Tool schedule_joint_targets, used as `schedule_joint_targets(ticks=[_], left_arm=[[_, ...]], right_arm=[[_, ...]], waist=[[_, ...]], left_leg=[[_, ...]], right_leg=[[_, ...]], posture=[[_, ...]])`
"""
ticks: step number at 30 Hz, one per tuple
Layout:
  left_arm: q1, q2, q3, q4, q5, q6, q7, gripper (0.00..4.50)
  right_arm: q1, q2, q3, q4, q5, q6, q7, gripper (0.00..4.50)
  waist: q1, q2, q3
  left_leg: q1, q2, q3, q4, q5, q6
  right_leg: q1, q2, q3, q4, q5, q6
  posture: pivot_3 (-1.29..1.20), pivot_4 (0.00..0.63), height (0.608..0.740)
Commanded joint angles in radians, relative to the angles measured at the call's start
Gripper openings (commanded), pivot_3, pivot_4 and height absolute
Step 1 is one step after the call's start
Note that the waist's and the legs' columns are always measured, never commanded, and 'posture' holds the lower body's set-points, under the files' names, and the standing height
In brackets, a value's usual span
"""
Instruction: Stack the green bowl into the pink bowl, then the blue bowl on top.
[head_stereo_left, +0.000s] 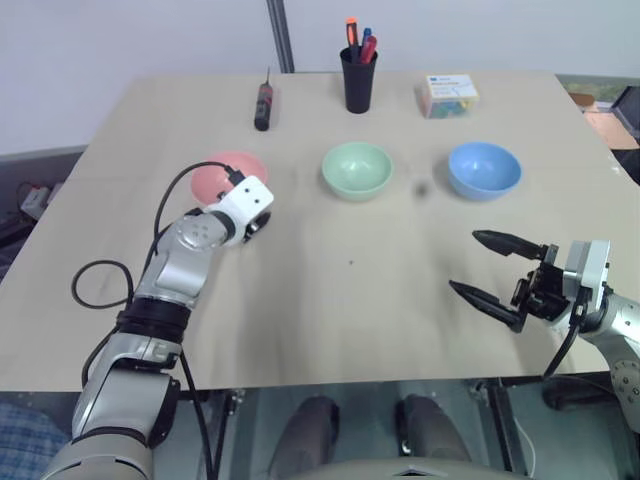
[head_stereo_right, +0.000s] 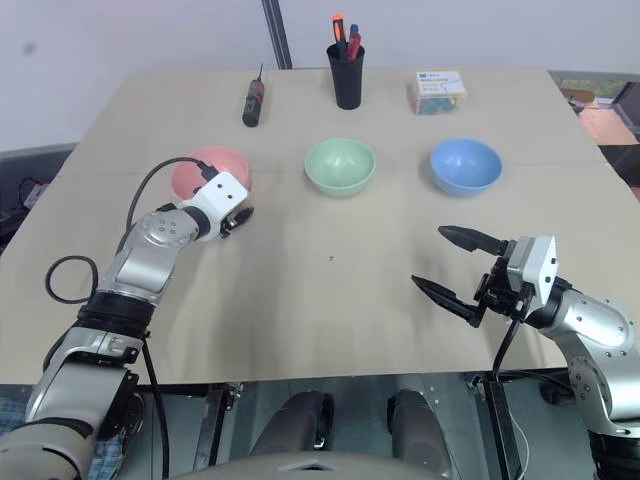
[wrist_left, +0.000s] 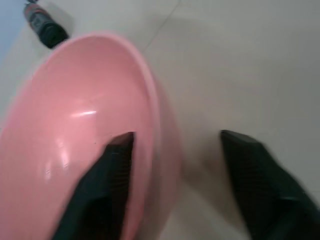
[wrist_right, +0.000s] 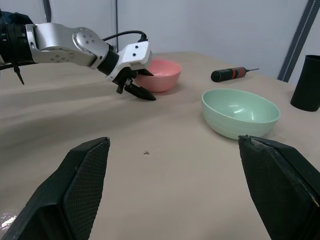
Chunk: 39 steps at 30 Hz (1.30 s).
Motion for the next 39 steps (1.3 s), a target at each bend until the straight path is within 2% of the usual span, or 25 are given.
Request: schedule_joint_targets(ticks=[1, 3, 4, 8, 13, 20, 25, 28, 31, 34, 39], left_arm=[[-0.016, 0.005, 0.005, -0.003, 0.008, -0.002, -0.016, 1.06], [-0.012, 0.004, 0.003, -0.005, 0.011, 0.002, -0.025, 0.24], [-0.010, 0.002, 0.004, -0.010, 0.011, 0.007, -0.028, 0.10], [0.002, -0.006, 0.005, -0.060, 0.000, 0.017, -0.056, 0.10], [0.105, -0.020, -0.047, -0.343, -0.102, -0.025, -0.239, 0.10], [0.229, 0.091, -0.171, -0.583, -0.080, -0.157, -0.442, 0.10], [0.236, 0.128, -0.230, -0.615, -0.043, -0.232, -0.515, 0.10], [0.215, 0.110, -0.265, -0.585, 0.008, -0.313, -0.511, 0.10], [0.209, 0.094, -0.278, -0.597, 0.004, -0.310, -0.539, 0.10], [0.213, 0.088, -0.271, -0.609, -0.011, -0.311, -0.555, 1.04], [0.214, 0.075, -0.239, -0.606, -0.032, -0.284, -0.551, 3.05]], right_arm=[[0.005, -0.011, -0.038, -0.032, 0.006, -0.025, -0.003, 4.35], [0.006, -0.010, -0.038, -0.032, 0.005, -0.026, -0.003, 4.35], [0.005, -0.010, -0.038, -0.032, 0.005, -0.026, -0.003, 4.35], [0.004, -0.011, -0.038, -0.026, 0.002, -0.030, 0.001, 4.35], [0.000, -0.010, -0.033, -0.018, 0.000, -0.034, 0.004, 4.35], [0.005, -0.014, -0.032, -0.017, -0.005, -0.034, 0.006, 4.35], [0.005, -0.013, -0.031, -0.014, -0.008, -0.034, 0.005, 4.35], [0.004, -0.013, -0.025, -0.009, -0.017, -0.035, 0.004, 4.35], [0.008, -0.016, -0.018, -0.007, -0.029, -0.040, 0.012, 4.35], [0.010, -0.013, -0.020, -0.008, -0.030, -0.040, 0.011, 4.35], [0.018, -0.009, -0.021, -0.010, -0.034, -0.042, 0.006, 4.35]], waist=[[-0.001, 0.000, 0.000], [0.000, 0.000, 0.000], [0.000, 0.001, -0.001], [0.001, 0.000, -0.001], [0.003, 0.000, -0.001], [-0.002, 0.000, -0.001], [0.002, 0.001, -0.001], [0.002, 0.001, -0.001], [0.002, 0.001, -0.001], [0.001, 0.001, -0.001], [0.000, 0.001, -0.001]], left_leg=[[0.000, 0.000, 0.000, 0.000, 0.000, 0.000], [0.000, 0.000, 0.000, 0.000, 0.000, 0.000], [0.000, 0.000, 0.000, 0.000, 0.000, 0.000], [0.001, 0.000, 0.000, 0.001, 0.000, 0.000], [0.000, 0.000, 0.000, 0.001, 0.000, 0.000], [0.001, 0.001, 0.001, 0.000, 0.000, 0.000], [0.002, 0.001, 0.001, 0.001, -0.002, 0.004], [0.003, 0.001, 0.001, 0.001, -0.002, 0.004], [0.003, 0.000, 0.000, 0.001, -0.002, 0.004], [0.004, 0.001, 0.000, 0.001, -0.002, 0.004], [0.004, 0.001, 0.000, 0.001, -0.002, 0.004]], right_leg=[[0.000, 0.000, 0.000, 0.000, 0.000, 0.000], [0.000, 0.000, 0.000, 0.000, 0.000, 0.000], [0.000, 0.000, 0.000, 0.000, 0.000, 0.000], [0.001, 0.000, 0.000, 0.000, 0.000, 0.000], [0.001, -0.001, 0.000, 0.000, 0.000, 0.000], [0.001, 0.000, 0.001, 0.001, 0.000, 0.000], [0.003, 0.000, 0.001, 0.000, 0.000, 0.000], [0.004, 0.000, 0.000, 0.000, 0.000, 0.000], [0.005, 0.000, 0.000, -0.001, 0.000, 0.000], [0.006, 0.001, 0.000, 0.000, 0.000, 0.000], [0.006, 0.001, 0.000, -0.001, 0.000, 0.000]], posture=[[0.00, 0.150, 0.740], [0.00, 0.150, 0.740], [0.00, 0.150, 0.740], [0.00, 0.150, 0.740], [0.00, 0.150, 0.740], [0.00, 0.150, 0.740], [0.00, 0.150, 0.740], [0.00, 0.150, 0.740], [0.00, 0.150, 0.740], [0.00, 0.150, 0.740], [0.00, 0.150, 0.740]])
